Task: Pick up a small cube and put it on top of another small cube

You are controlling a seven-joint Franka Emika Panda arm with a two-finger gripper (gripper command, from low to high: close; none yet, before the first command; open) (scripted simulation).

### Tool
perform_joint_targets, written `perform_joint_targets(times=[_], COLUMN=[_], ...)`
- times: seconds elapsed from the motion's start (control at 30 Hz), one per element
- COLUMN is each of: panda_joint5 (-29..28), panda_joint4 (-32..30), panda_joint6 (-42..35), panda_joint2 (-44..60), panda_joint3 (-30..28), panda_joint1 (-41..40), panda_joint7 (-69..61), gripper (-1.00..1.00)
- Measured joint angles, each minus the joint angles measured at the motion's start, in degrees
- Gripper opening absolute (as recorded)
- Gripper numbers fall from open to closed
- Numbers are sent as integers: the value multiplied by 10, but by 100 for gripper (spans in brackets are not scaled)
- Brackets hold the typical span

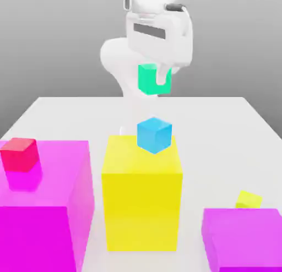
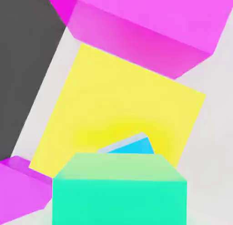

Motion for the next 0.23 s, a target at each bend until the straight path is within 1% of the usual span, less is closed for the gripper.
perform_joint_targets(times=[0.03, 0.07, 0.23], panda_joint5=[3, 6, 6], panda_joint4=[-17, -32, -32], panda_joint6=[23, 43, 43], panda_joint2=[7, 13, 13], panda_joint3=[3, 6, 6], panda_joint1=[1, 2, 2], panda_joint7=[-1, -2, -2], gripper=[-100, 100, 100])
